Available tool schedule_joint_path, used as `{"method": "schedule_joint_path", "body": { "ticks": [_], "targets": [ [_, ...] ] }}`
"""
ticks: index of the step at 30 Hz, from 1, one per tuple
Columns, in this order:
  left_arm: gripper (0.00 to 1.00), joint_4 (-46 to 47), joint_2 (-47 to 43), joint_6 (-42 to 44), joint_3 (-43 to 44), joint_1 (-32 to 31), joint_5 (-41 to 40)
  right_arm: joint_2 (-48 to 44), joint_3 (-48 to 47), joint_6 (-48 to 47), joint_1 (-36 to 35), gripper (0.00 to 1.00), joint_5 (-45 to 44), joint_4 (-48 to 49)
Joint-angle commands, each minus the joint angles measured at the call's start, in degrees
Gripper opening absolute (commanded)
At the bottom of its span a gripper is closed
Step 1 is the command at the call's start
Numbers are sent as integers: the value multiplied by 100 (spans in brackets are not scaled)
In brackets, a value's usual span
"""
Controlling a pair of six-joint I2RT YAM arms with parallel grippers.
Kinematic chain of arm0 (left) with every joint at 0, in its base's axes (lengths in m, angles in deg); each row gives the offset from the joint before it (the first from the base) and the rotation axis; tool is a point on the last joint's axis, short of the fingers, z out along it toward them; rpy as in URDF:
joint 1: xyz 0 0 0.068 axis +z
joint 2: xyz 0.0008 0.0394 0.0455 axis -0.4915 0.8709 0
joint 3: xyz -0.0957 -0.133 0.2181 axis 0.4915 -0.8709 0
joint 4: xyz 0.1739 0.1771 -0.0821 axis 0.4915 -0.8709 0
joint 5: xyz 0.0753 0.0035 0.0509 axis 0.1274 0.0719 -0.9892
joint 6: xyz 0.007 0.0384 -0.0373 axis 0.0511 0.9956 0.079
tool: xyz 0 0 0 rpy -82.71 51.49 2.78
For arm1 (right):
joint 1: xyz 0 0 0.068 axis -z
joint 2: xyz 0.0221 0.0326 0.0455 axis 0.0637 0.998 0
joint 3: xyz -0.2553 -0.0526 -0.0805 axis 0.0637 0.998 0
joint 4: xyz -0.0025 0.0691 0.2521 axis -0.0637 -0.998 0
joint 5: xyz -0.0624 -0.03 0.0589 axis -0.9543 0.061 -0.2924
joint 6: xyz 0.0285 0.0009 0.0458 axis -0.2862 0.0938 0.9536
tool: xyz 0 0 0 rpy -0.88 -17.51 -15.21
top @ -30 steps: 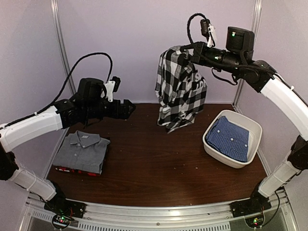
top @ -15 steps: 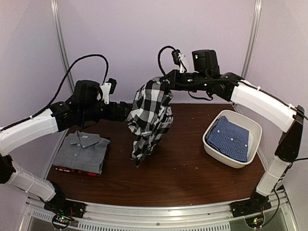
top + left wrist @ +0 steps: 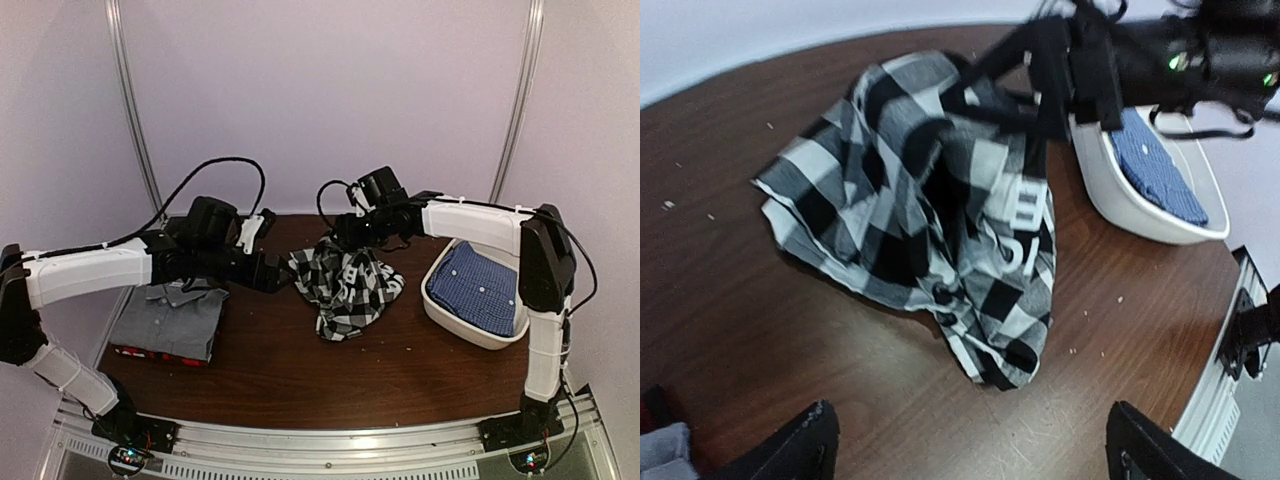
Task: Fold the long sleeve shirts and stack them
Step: Place the crumpled shirt at the center of the board, then pick up the crumpled shirt from the center of the board.
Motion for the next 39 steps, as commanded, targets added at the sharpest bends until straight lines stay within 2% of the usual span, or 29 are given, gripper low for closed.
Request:
{"method": "schedule_joint_path", "body": {
  "ticks": [1,8,14,28,30,32,35,36,39],
  "targets": [
    [94,502,508,-73,-227,-254,922,-856,308,-11,-90,73,-575,239],
    [88,912,1354,-237,-126,-666,1012,-1907,1188,-18,-93,78,-1464,259],
    [81,903,2237,-193,397,-962,955,-2783,2190,41,-101,79,-1743,434],
    [56,98,3551,-124,1496,-1378,-68,-3662,3570,254,-174,78,-1647,732],
    [50,33,3618,-152,1543,-1387,-166,-3724,3669,262,-189,78,-1650,798],
    [39,-24,3659,-165,1599,-1397,-147,-3746,3741,259,-199,78,-1642,828],
    [8,-187,3605,-127,1807,-1457,-34,-3783,3861,263,-199,78,-1682,868],
    [0,-206,3548,-70,1882,-1509,37,-3797,3901,262,-207,78,-1699,875],
    [0,-28,3270,164,2051,-1663,655,-3881,3990,258,-212,78,-1765,931]
  ]
}}
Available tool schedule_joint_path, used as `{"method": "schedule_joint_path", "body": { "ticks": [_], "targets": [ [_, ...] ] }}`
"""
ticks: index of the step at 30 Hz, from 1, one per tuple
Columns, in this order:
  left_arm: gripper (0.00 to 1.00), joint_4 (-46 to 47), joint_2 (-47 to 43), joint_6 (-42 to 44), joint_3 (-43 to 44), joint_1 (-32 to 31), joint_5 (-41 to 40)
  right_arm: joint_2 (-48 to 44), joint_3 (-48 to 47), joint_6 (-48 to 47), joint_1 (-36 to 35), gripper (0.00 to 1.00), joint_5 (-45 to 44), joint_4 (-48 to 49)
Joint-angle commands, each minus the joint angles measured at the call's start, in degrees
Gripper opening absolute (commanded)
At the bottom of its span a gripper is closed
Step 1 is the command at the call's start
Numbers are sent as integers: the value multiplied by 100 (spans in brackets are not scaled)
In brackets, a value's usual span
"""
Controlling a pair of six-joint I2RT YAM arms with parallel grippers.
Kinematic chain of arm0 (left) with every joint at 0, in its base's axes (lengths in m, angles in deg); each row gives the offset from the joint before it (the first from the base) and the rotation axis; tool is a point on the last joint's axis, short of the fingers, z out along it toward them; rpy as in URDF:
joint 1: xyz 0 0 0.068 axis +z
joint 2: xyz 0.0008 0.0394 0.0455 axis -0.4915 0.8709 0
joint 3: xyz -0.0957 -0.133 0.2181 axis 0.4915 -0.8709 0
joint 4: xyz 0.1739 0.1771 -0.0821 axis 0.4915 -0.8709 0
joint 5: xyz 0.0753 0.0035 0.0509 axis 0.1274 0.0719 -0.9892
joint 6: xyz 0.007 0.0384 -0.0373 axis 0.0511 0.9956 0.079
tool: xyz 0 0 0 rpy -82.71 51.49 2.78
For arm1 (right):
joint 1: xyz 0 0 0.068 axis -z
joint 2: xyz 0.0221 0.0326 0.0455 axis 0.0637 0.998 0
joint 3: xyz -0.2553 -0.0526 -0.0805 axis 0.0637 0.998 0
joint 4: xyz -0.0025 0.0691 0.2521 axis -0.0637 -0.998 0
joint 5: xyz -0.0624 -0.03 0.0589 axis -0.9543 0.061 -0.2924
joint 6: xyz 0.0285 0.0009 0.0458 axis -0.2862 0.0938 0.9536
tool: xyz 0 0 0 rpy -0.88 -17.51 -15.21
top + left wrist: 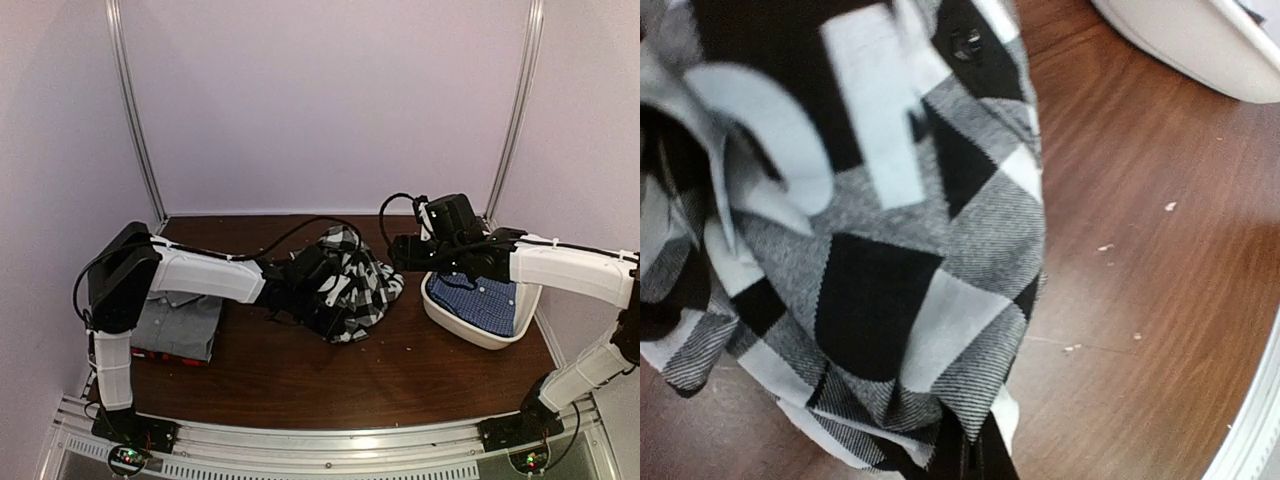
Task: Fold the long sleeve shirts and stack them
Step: Pick up the crumpled shirt from the center of the board, then adjust the crumpled shirt at the center of the board.
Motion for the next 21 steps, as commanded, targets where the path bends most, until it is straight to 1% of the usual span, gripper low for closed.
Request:
{"method": "schedule_joint_path", "body": {
  "ticks": [1,3,6,8,10,12,13,15,16,17,18,19,21],
  "targets": [
    [0,282,-462,314,356,-280,879,-238,159,78,-41,77,-217,182],
    [0,565,-727,350,402,-329,1509,-307,169,73,-38,78,-267,175],
    [0,1227,-1210,140,397,-342,2449,-466,141,57,-40,78,-341,165],
    [0,1821,-1568,-166,322,-342,2763,-575,84,25,-36,77,-366,150],
    [0,2263,-1882,-608,224,-230,2615,-667,9,-21,-38,77,-392,135],
    [0,2444,-2113,-1217,63,91,2089,-725,-50,-61,-40,78,-412,114],
    [0,2522,-2204,-1640,-83,333,1842,-739,-77,-78,-42,78,-408,110],
    [0,3253,-2383,-2870,-696,954,1687,-733,-111,-115,-39,78,-375,127],
    [0,3431,-2400,-3359,-1037,1234,1609,-718,-112,-120,-47,78,-334,142],
    [0,3332,-2340,-3715,-1290,1488,1519,-695,-97,-125,-64,78,-269,167],
    [0,3093,-2219,-3926,-1347,1679,1446,-672,-76,-123,-90,79,-216,197],
    [0,2922,-2050,-4010,-1370,1841,1458,-654,-50,-132,-133,79,-183,224],
    [0,2899,-1735,-4109,-1470,2002,1546,-604,10,-195,-293,81,-181,261]
  ]
}}
